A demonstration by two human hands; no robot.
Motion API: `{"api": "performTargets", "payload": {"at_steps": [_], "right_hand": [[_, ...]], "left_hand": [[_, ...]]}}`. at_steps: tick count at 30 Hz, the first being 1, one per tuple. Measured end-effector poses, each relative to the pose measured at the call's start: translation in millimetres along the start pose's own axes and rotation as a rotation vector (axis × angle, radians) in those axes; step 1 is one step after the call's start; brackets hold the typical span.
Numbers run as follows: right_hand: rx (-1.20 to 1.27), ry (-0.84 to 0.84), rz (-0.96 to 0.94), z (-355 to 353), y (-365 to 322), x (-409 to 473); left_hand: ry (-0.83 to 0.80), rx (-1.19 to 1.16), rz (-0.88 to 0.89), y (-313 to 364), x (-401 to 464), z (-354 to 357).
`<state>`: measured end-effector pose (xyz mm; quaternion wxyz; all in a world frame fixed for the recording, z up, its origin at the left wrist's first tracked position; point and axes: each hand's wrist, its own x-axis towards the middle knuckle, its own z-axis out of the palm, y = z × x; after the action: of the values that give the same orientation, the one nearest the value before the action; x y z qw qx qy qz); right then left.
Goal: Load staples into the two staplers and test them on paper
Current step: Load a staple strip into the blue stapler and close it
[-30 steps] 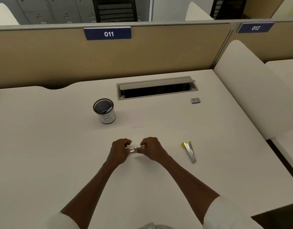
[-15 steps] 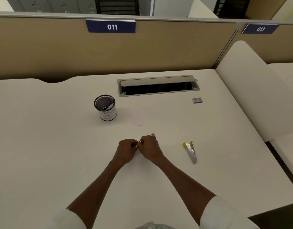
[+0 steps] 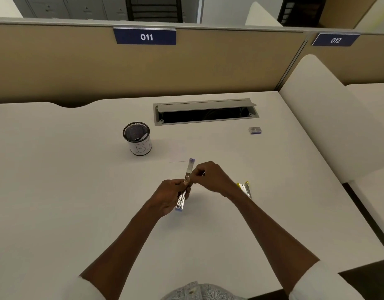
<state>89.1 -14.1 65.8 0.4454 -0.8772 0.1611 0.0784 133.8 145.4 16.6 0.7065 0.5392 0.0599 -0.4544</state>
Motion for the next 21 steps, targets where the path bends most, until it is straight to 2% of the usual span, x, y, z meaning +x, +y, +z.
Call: {"api": "performTargets", "payload": {"at_steps": [2, 5, 11, 15, 21], "right_hand": [[0.198, 0.006, 0.112, -11, -1, -1], [0.412, 0.022, 0.17, -24, -1, -6], [0.488, 0.105, 0.136, -30, 4, -19], [0.403, 0.222, 0.044, -31, 5, -26], [0.15, 0.346, -0.103, -35, 4, -29]], "left_hand": [[0.028, -0.104, -0.016, 1, -2, 6], [0.049, -0.202, -0.03, 5, -7, 13], [0.06, -0.299, -0.017, 14, -15, 31], [0.052, -0.259, 0.009, 18, -18, 45], [0.052, -0.276, 0.02, 18, -21, 64]]}}
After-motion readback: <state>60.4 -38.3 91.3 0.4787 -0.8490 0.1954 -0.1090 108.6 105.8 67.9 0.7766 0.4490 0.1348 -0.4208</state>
